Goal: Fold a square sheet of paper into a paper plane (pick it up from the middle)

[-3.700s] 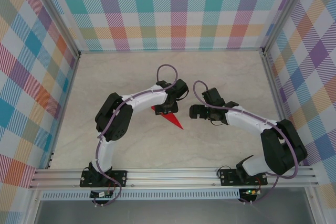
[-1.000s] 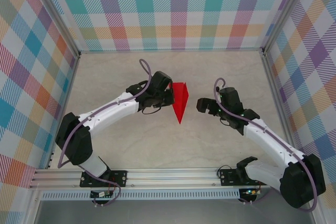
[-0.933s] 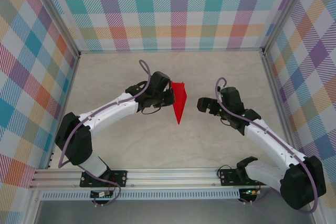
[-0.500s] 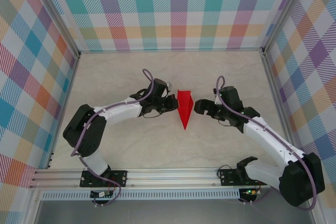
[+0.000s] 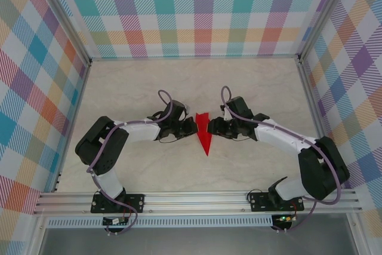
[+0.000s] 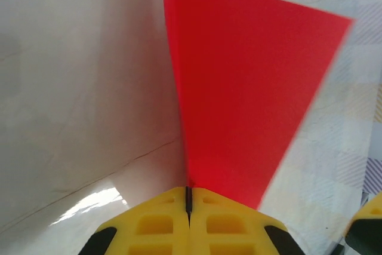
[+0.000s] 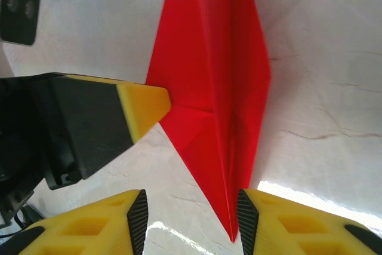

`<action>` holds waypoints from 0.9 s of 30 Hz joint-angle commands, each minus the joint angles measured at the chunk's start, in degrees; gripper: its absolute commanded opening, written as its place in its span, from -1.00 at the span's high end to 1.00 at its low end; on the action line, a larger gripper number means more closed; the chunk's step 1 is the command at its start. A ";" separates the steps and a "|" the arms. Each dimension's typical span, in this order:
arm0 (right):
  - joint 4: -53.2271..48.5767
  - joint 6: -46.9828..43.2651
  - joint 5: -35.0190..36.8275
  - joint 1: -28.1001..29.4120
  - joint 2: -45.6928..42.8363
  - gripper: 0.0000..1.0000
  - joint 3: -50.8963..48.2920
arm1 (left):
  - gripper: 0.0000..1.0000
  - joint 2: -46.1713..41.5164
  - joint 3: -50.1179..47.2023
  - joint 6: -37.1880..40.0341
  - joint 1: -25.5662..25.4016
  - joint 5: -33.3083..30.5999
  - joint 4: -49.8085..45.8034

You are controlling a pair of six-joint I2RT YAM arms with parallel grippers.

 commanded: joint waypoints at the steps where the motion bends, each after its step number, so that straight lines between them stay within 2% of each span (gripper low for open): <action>1: 2.60 0.08 -0.52 1.49 3.16 0.14 3.00 | 1.00 -1.57 -1.69 -1.04 0.82 -0.54 1.80; 15: 0.22 -1.81 -0.74 3.22 12.24 0.17 8.03 | 1.00 -2.14 -2.67 -0.89 1.09 -0.96 1.68; 22: -3.18 -3.05 1.05 4.23 14.00 -0.03 8.02 | 1.00 -2.00 -2.57 -0.97 1.16 -0.95 1.46; 27: -3.45 -3.52 0.48 5.43 14.14 -0.06 7.19 | 1.00 -1.84 -2.55 -1.12 1.14 -0.96 1.63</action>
